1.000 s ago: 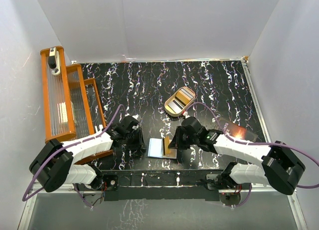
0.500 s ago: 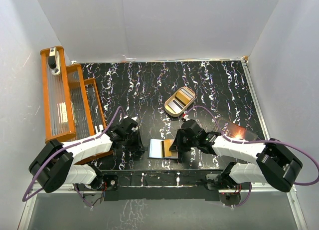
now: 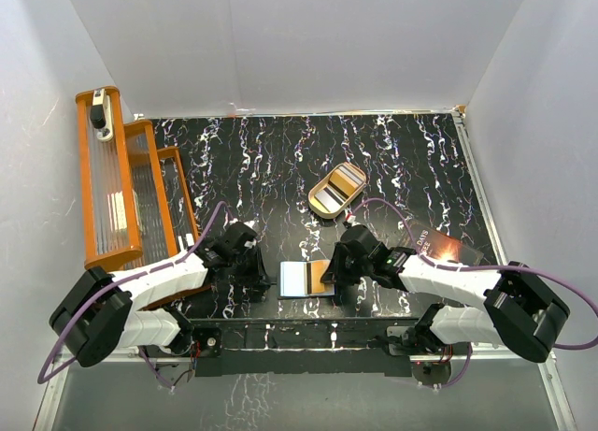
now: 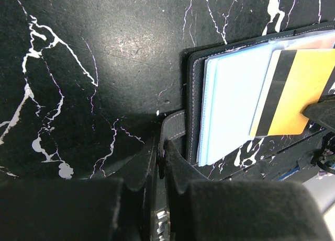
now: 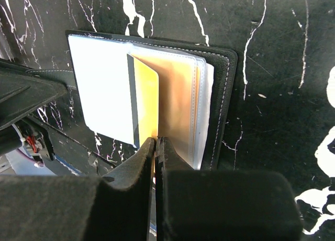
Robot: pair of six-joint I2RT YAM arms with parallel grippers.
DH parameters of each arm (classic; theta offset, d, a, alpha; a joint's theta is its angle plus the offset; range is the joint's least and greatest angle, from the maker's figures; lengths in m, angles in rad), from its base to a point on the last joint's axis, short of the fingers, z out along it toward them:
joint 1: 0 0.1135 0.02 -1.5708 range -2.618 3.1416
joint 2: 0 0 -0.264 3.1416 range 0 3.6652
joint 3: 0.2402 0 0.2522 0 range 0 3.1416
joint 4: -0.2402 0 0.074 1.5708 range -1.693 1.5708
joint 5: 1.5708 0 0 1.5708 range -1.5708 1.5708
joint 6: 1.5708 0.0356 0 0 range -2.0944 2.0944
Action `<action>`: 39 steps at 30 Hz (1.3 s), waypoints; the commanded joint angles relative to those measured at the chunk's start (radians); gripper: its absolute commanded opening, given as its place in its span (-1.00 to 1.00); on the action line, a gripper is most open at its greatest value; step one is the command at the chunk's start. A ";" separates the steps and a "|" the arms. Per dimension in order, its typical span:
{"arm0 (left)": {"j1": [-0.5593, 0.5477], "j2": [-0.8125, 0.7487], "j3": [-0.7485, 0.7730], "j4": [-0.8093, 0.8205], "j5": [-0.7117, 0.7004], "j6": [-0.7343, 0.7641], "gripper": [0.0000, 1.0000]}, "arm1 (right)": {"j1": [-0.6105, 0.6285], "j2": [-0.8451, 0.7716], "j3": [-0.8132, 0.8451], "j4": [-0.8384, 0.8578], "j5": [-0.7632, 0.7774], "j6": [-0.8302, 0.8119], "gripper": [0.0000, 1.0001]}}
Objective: Put the credit cards into the card holder
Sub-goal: Insert the credit card into the card holder.
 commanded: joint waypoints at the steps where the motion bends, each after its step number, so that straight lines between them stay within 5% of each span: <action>1: 0.003 -0.029 -0.013 -0.029 -0.011 -0.004 -1.00 | 0.001 -0.008 0.008 -0.031 0.050 -0.016 -1.00; 39: 0.002 -0.006 0.003 -0.024 -0.008 0.008 -1.00 | 0.002 0.171 0.112 -0.032 -0.033 -0.181 -1.00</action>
